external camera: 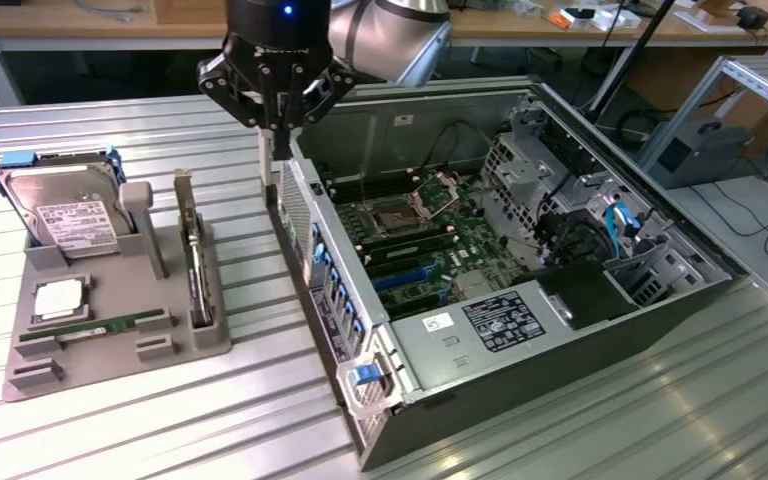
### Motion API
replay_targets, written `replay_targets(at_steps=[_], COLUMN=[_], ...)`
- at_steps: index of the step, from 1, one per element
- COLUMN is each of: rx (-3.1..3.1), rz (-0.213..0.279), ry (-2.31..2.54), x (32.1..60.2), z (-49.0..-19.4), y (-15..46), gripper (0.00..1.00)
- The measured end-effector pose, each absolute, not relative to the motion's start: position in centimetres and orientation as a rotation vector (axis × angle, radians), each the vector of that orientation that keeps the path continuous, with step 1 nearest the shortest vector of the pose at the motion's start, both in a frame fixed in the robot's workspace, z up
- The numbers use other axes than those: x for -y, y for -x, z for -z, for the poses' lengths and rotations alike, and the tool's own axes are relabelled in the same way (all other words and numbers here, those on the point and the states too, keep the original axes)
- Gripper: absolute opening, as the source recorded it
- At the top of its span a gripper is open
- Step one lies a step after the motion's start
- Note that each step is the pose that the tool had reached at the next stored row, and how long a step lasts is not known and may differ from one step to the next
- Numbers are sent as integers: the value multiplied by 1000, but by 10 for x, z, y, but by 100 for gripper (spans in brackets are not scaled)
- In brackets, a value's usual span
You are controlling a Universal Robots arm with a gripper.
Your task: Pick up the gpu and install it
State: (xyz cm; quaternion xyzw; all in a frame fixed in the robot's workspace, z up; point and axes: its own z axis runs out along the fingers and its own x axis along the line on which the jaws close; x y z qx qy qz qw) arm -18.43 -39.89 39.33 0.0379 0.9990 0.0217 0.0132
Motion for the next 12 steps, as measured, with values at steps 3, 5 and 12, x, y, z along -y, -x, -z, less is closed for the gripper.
replay_targets(at_steps=[3,5,12], rx=[-3112,-3112,-3112], rz=[-68,-68,-68], ry=[-118,-118,-118], x=[399,399,399], z=[-393,-393,-393], y=[191,194,211], gripper=[11,11,11])
